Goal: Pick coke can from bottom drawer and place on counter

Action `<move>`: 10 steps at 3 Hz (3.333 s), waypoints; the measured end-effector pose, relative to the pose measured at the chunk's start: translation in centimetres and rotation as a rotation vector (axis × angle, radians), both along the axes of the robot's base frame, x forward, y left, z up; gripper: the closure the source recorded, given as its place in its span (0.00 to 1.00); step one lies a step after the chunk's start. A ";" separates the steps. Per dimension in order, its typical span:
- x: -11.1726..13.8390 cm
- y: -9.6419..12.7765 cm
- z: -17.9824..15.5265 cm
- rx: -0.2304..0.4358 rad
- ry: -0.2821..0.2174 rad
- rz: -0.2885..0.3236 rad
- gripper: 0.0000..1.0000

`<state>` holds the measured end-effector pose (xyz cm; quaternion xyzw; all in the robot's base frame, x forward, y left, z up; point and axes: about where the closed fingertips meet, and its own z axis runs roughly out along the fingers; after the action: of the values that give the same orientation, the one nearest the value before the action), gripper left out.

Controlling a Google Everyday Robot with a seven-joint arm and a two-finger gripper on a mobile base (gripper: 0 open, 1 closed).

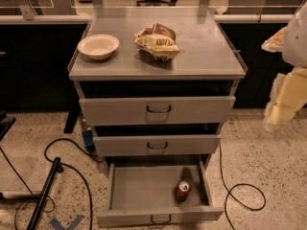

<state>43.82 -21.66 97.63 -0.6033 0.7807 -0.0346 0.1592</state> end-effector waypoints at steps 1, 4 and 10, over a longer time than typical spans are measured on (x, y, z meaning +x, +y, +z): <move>0.0 0.0 0.0 0.000 0.000 0.000 0.00; -3.8 2.5 -12.7 0.130 0.176 -0.053 0.00; -0.9 7.1 -28.4 -0.051 0.108 -0.089 0.00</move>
Offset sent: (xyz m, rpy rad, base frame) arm -0.0067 0.0013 -0.0259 0.0170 0.0576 -0.0061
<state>42.95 -14.54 69.22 -0.5728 0.8131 -0.0288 0.0996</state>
